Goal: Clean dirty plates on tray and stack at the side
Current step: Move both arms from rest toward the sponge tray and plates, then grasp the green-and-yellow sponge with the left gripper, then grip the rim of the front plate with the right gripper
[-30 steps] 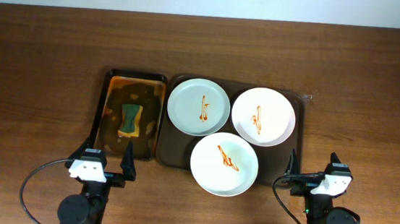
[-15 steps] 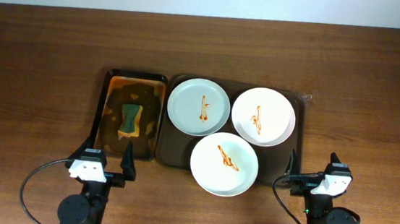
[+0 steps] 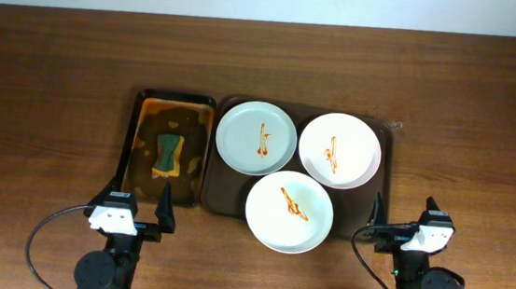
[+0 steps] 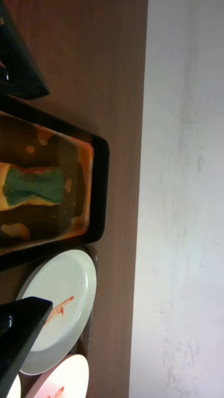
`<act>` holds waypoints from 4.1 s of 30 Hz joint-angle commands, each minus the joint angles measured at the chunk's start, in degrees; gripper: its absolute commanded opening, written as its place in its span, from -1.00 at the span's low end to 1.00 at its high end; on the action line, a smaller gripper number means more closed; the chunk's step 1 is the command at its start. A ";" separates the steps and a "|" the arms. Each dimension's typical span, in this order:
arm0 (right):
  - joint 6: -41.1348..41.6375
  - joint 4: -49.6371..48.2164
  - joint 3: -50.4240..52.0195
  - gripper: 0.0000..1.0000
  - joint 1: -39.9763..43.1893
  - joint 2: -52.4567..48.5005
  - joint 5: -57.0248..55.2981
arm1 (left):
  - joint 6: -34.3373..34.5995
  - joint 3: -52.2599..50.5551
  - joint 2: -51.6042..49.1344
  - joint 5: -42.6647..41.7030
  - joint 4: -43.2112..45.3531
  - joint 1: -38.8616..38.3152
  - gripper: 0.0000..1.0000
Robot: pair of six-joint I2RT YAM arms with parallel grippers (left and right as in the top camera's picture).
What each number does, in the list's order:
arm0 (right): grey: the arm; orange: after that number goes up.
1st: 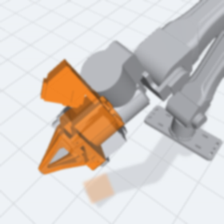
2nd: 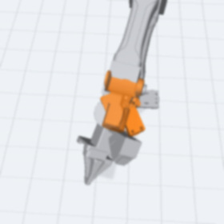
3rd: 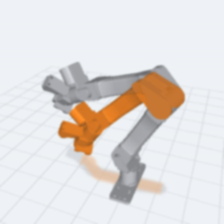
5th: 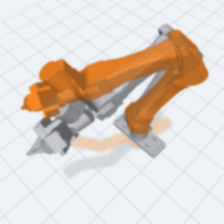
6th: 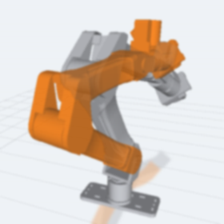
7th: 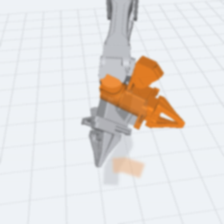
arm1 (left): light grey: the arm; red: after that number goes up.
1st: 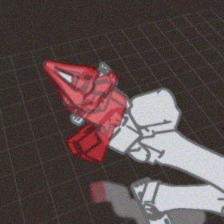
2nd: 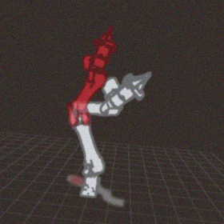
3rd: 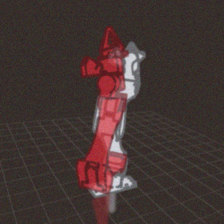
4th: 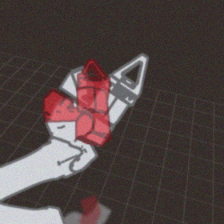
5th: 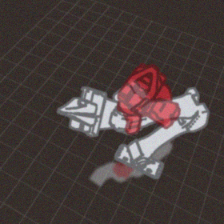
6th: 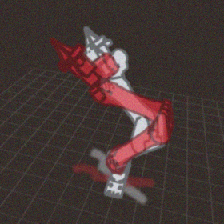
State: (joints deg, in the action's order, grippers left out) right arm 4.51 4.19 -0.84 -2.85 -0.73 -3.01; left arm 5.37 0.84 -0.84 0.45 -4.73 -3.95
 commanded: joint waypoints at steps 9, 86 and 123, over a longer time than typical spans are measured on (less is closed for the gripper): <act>0.46 2.19 -3.04 0.97 0.31 -0.22 0.37 | -0.68 3.56 -3.26 -0.26 -1.86 0.37 0.99; 4.11 42.38 -47.34 -0.06 0.24 -71.30 28.96 | -0.59 57.72 -85.85 -10.62 -25.70 0.31 -1.00; 11.02 36.98 -46.58 -0.74 -6.91 -89.61 23.30 | -0.46 57.72 -85.85 -15.98 -26.62 0.31 -1.00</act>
State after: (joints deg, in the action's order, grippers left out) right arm 14.35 41.50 -47.46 -9.21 -89.21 21.26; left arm 4.97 58.06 -87.11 -14.02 -31.51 -3.84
